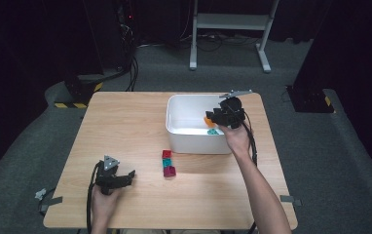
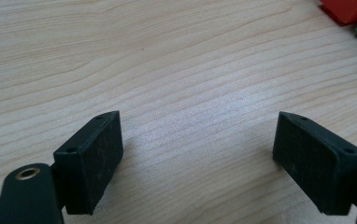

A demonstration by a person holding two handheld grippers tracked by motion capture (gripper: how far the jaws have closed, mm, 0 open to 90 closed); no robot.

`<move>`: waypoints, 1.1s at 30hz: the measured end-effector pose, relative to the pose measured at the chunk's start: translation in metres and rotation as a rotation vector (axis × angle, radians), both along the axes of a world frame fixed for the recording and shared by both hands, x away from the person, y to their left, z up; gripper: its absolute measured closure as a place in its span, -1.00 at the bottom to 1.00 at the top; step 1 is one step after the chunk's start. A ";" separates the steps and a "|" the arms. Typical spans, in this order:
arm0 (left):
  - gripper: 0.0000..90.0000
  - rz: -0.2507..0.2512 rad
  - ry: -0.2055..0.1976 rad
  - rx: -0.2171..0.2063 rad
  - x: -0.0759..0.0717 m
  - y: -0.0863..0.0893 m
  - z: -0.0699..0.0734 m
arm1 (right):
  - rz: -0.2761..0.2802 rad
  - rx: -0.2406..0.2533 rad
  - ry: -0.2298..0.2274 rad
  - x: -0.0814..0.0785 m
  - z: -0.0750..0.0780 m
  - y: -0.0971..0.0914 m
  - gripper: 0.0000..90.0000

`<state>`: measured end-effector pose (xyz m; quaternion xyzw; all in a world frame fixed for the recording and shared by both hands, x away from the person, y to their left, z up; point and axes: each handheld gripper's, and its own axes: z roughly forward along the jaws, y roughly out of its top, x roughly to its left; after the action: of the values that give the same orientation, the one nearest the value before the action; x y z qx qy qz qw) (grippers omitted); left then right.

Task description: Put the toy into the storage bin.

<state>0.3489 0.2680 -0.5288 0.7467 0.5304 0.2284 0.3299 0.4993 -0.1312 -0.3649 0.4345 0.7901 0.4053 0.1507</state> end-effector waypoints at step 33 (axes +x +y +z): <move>-0.64 -0.001 0.000 0.001 0.000 0.000 0.000 | 0.244 0.135 -0.096 -0.089 -0.003 0.017 0.06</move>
<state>0.3489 0.2680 -0.5288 0.7471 0.5301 0.2285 0.3297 0.4101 -0.1144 -0.3679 0.3246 0.7998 0.4931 0.1085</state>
